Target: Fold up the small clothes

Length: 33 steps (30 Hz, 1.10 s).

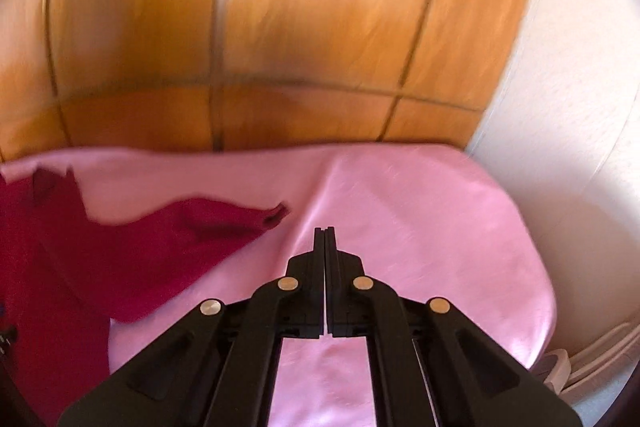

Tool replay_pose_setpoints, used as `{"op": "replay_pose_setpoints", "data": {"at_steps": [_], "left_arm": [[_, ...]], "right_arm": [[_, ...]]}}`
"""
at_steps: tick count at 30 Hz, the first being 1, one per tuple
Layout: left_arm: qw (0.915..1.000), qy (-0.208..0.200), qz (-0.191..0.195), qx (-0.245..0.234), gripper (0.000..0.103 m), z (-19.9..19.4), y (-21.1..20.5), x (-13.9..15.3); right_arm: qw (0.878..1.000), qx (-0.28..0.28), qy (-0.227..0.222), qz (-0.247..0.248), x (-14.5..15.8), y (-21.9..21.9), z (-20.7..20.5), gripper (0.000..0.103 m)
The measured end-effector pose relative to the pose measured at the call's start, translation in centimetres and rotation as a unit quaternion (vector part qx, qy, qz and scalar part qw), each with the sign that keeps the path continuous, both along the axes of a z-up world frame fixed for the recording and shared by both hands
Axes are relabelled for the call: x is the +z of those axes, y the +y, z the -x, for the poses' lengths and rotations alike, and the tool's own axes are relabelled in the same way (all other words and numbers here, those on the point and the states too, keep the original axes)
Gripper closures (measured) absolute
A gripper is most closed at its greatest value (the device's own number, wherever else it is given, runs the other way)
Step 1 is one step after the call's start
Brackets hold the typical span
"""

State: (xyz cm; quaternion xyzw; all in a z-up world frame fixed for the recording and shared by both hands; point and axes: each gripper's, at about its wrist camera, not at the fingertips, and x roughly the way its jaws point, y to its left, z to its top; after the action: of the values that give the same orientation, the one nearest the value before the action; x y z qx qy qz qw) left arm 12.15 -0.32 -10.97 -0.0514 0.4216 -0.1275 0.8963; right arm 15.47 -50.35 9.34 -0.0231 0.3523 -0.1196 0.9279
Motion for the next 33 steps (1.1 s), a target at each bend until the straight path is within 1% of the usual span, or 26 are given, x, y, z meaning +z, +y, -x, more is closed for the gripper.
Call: {"op": "replay_pose_setpoints", "data": {"at_steps": [2, 3, 4, 5, 7, 9, 10, 11, 12, 13, 15, 16, 17, 18, 20, 21, 22, 23, 25, 27, 29, 31, 32, 33], "left_arm": [[1.0000, 0.000, 0.000, 0.000, 0.018, 0.0, 0.0, 0.0], [1.0000, 0.000, 0.000, 0.000, 0.018, 0.0, 0.0, 0.0], [1.0000, 0.000, -0.001, 0.000, 0.018, 0.0, 0.0, 0.0], [1.0000, 0.000, -0.002, 0.000, 0.018, 0.0, 0.0, 0.0], [1.0000, 0.001, -0.005, 0.000, 0.017, 0.0, -0.1, 0.0], [1.0000, 0.002, -0.008, -0.001, 0.016, 0.0, -0.2, 0.0], [0.9999, 0.002, -0.010, -0.001, 0.016, -0.1, -0.3, 0.0], [0.9999, 0.003, -0.013, -0.001, 0.016, -0.1, -0.4, 0.0], [0.9999, 0.003, -0.015, -0.002, 0.015, -0.1, -0.5, -0.1], [0.9999, 0.003, -0.016, -0.003, 0.014, -0.2, -0.5, -0.1], [0.9998, 0.004, -0.018, -0.004, 0.014, -0.3, -0.6, -0.2], [0.9998, 0.004, -0.019, -0.004, 0.013, -0.4, -0.6, -0.2], [0.9998, 0.004, -0.020, -0.004, 0.013, -0.4, -0.7, -0.2], [0.9998, 0.004, -0.020, -0.004, 0.013, -0.5, -0.6, -0.2], [0.9998, 0.004, -0.019, -0.004, 0.013, -0.5, -0.6, -0.3], [0.9998, 0.003, -0.019, -0.004, 0.013, -0.6, -0.6, -0.3], [0.9998, 0.003, -0.018, -0.004, 0.013, -0.6, -0.5, -0.3], [0.9998, 0.002, -0.018, -0.004, 0.013, -0.5, -0.5, -0.3], [0.9999, 0.002, -0.016, -0.004, 0.013, -0.5, -0.4, -0.4], [0.9999, 0.001, -0.015, -0.004, 0.013, -0.5, -0.5, -0.4], [0.9999, 0.001, -0.014, -0.004, 0.013, -0.4, -0.4, -0.4], [0.9999, 0.000, -0.015, -0.004, 0.013, -0.5, -0.5, -0.4], [0.9999, 0.000, -0.016, -0.004, 0.013, -0.5, -0.5, -0.4], [0.9999, 0.000, -0.016, -0.004, 0.013, -0.4, -0.6, -0.4]], "right_arm": [[1.000, -0.007, -0.006, -0.010, -0.5, -0.5, -0.6, 0.096], [1.000, 0.000, -0.001, -0.027, -1.5, -0.5, -0.9, 0.080], [0.999, 0.004, 0.005, -0.053, -2.6, -0.7, -1.5, 0.060], [0.997, 0.001, 0.013, -0.076, -3.9, -0.7, -2.3, 0.056], [0.992, 0.004, 0.030, -0.122, -6.6, -0.6, -4.4, 0.056], [0.985, -0.001, 0.045, -0.168, -9.8, -0.4, -6.6, 0.056], [0.982, -0.004, 0.053, -0.184, -11.0, -0.5, -7.6, 0.057], [0.975, -0.008, 0.067, -0.214, -13.0, -0.3, -9.0, 0.058], [0.970, -0.009, 0.074, -0.233, -14.1, -0.2, -10.1, 0.064], [0.964, -0.014, 0.085, -0.250, -15.6, 0.0, -11.2, 0.068], [0.960, -0.032, 0.104, -0.259, -17.8, 0.0, -13.1, 0.068], [0.954, -0.045, 0.109, -0.277, -19.0, -0.3, -14.1, 0.066], [0.950, -0.049, 0.103, -0.290, -19.6, -0.4, -14.6, 0.066], [0.951, -0.053, 0.095, -0.290, -19.7, -0.5, -14.9, 0.068], [0.952, -0.059, 0.099, -0.283, -19.4, -0.6, -15.6, 0.091], [0.955, -0.059, 0.100, -0.273, -18.8, -0.5, -15.6, 0.098], [0.962, -0.055, 0.096, -0.248, -17.8, -0.2, -15.3, 0.098], [0.972, -0.047, 0.083, -0.214, -16.1, 0.3, -14.5, 0.098], [0.981, -0.053, 0.051, -0.181, -13.0, -0.2, -12.0, 0.098], [0.985, -0.073, 0.025, -0.155, -11.0, -1.4, -9.5, 0.098], [0.985, -0.115, -0.002, -0.131, -9.5, -3.8, -6.0, 0.098], [0.979, -0.168, -0.014, -0.114, -9.3, -6.3, -3.2, 0.098], [0.974, -0.191, -0.011, -0.120, -9.8, -7.8, -2.2, 0.098], [0.968, -0.207, 0.001, -0.140, -11.0, -9.3, -1.4, 0.098]]}}
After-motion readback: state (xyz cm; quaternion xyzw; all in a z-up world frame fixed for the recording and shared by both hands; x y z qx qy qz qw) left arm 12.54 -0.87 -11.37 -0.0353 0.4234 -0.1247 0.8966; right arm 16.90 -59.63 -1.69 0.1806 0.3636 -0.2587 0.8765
